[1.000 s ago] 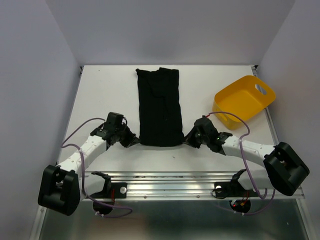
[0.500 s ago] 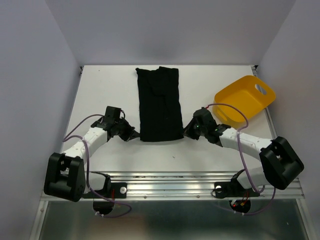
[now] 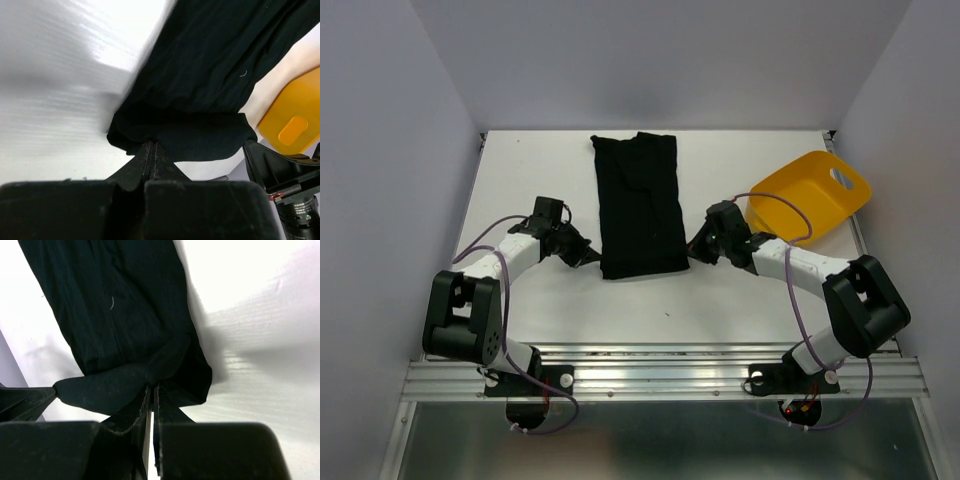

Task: Roll the t-shirts
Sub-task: Roll the T-shirt to the center of the board.

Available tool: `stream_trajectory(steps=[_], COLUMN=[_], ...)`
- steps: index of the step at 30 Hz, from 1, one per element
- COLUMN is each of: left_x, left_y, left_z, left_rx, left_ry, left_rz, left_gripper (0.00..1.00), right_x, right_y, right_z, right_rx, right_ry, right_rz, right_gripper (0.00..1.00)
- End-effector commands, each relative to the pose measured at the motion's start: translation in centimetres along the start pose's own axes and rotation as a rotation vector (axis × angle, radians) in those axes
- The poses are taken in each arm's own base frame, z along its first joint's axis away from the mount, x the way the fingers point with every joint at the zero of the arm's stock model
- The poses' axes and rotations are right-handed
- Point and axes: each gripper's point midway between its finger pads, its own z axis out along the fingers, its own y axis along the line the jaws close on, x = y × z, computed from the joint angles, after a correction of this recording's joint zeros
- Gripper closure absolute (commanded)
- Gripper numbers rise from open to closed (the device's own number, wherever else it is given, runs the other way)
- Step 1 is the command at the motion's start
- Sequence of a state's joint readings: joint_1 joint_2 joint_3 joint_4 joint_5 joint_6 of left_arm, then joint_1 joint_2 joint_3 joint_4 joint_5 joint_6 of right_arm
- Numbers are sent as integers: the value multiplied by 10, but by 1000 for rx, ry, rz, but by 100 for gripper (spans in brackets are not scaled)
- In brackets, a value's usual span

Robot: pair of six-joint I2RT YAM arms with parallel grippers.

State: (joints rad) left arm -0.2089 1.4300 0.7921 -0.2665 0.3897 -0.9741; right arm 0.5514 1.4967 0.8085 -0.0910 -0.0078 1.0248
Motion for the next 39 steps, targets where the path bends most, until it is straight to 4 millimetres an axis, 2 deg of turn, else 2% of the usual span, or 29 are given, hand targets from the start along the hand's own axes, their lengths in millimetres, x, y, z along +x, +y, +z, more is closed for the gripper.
stream_trajectory(steps=[1, 7, 12, 14, 17, 19, 22, 24, 26, 27, 29, 31, 33, 34, 36, 37, 38, 39], left_x=[-19, -32, -44, -49, -55, -59, -62, -67, -79, -81, -90, -93, -90, -82, -70, -60, -51, -35], left_y=[-16, -14, -19, -19, -21, -21, -23, -28, -36, -39, -48, -56, -61, -67, -72, -77, -80, -83], left_z=[3, 21, 29, 30, 31, 32, 31, 24, 8, 2, -20, -38, -47, -50, -50, -49, -45, -38], left_rx=[28, -5, -17, -25, -29, -35, -35, -29, -37, -38, -32, -22, -10, 11, 33, 56, 71, 88], left_ry=[-34, -41, -62, -81, -102, -111, -124, -156, -238, -264, -348, -398, -413, -409, -389, -362, -336, -294], left_rz=[57, 92, 120, 136, 166, 178, 210, 239, 264, 288, 316, 346, 366, 389, 424, 442, 459, 477], left_gripper=[100, 100, 100, 100, 100, 94, 82, 71, 61, 50, 44, 43, 43, 44, 54, 72, 83, 100], right_x=[-23, -33, -36, -43, -47, -52, -53, -52, -51, -50, -48, -46, -43, -43, -42, -43, -44, -45], right_y=[13, 13, 14, 13, 11, 7, 8, 7, 6, 6, 5, 4, 2, 3, 3, 3, 4, 5], right_z=[6, 22, 34, 39, 45, 48, 54, 57, 59, 59, 61, 62, 64, 65, 66, 65, 65, 63], right_rx=[-14, 9, 23, 35, 52, 68, 72, 76, 76, 74, 72, 71, 71, 69, 69, 66, 67, 63], right_ry=[-48, -50, -46, -65, -76, -90, -85, -79, -73, -70, -61, -54, -45, -44, -41, -43, -46, -52], right_rz=[-24, -32, -47, -44, -50, -56, -65, -69, -69, -71, -72, -72, -71, -68, -66, -64, -64, -63], right_gripper=[95, 95, 94, 94, 87, 79, 79, 82, 85, 87, 90, 93, 93, 91, 84, 80, 80, 79])
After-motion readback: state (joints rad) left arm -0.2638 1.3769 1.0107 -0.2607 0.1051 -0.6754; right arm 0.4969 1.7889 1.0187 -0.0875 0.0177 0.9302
